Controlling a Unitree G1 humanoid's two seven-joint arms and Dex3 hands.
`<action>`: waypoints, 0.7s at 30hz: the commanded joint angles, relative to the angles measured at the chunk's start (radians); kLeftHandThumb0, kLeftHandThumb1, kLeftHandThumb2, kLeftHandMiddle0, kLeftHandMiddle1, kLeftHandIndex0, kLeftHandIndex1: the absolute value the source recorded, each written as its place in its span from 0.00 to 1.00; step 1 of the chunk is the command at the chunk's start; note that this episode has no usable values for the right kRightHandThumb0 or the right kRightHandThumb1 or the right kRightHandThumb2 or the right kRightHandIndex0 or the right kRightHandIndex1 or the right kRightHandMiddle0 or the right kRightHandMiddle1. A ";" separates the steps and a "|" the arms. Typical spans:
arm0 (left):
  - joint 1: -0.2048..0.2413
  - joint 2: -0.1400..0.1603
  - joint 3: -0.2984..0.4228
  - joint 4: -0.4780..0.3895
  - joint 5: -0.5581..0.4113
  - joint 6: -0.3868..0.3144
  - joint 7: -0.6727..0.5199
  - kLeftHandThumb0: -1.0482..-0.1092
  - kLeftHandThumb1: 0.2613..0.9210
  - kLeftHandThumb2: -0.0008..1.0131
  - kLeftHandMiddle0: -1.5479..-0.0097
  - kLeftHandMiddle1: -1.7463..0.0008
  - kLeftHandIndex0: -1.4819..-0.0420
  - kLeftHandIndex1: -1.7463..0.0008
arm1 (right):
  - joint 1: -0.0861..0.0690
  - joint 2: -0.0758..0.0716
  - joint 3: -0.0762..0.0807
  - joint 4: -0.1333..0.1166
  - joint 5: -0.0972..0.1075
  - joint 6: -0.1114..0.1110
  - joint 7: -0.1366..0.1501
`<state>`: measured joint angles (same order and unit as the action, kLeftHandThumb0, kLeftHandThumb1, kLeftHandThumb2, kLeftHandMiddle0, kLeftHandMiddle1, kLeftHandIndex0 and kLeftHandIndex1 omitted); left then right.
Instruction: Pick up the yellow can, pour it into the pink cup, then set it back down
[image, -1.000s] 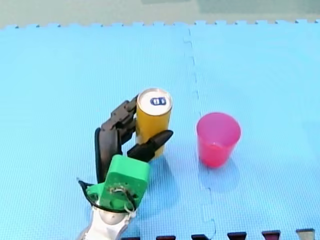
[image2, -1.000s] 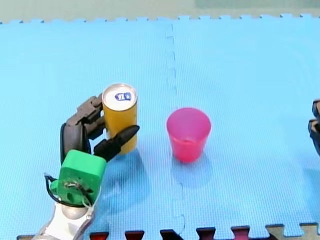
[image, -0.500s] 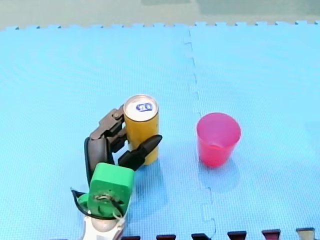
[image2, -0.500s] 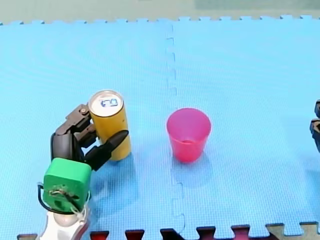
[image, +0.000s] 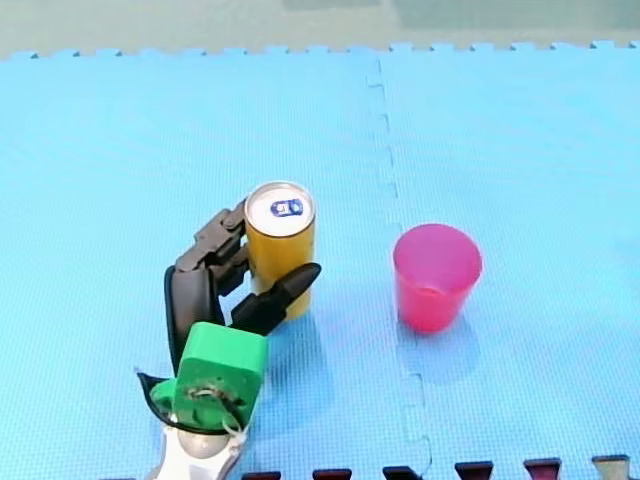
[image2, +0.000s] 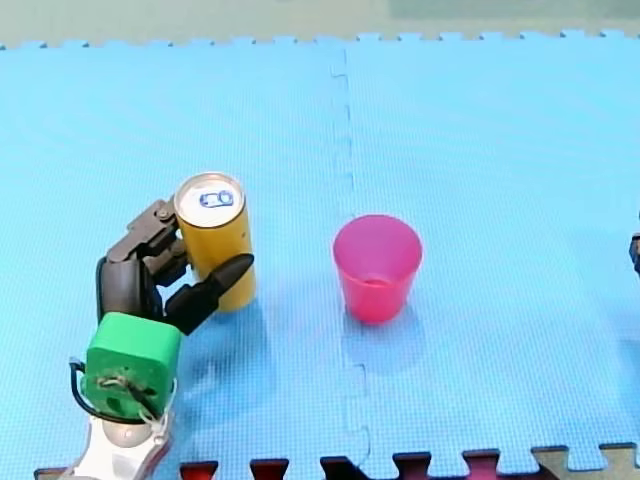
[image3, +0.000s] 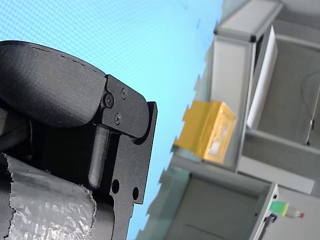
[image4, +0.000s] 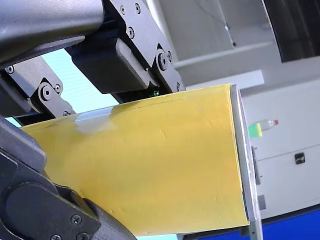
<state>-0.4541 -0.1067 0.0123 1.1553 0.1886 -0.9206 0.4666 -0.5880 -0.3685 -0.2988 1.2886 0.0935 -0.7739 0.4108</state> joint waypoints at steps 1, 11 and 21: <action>-0.025 0.009 0.007 0.009 -0.004 -0.002 0.000 0.78 0.91 0.00 0.19 1.00 0.25 1.00 | -0.003 -0.008 -0.003 0.001 0.002 0.006 0.001; -0.083 0.024 0.011 0.038 0.018 0.009 0.042 0.78 0.91 0.00 0.21 1.00 0.27 1.00 | -0.008 -0.016 -0.007 -0.004 0.005 0.009 0.005; -0.106 0.018 0.030 0.049 -0.006 0.011 0.024 0.77 0.90 0.00 0.21 1.00 0.27 1.00 | -0.014 -0.024 -0.003 -0.006 0.000 0.012 -0.005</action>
<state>-0.5473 -0.0888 0.0383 1.2041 0.1882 -0.9077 0.4902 -0.5980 -0.3829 -0.3021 1.2852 0.0942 -0.7645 0.4092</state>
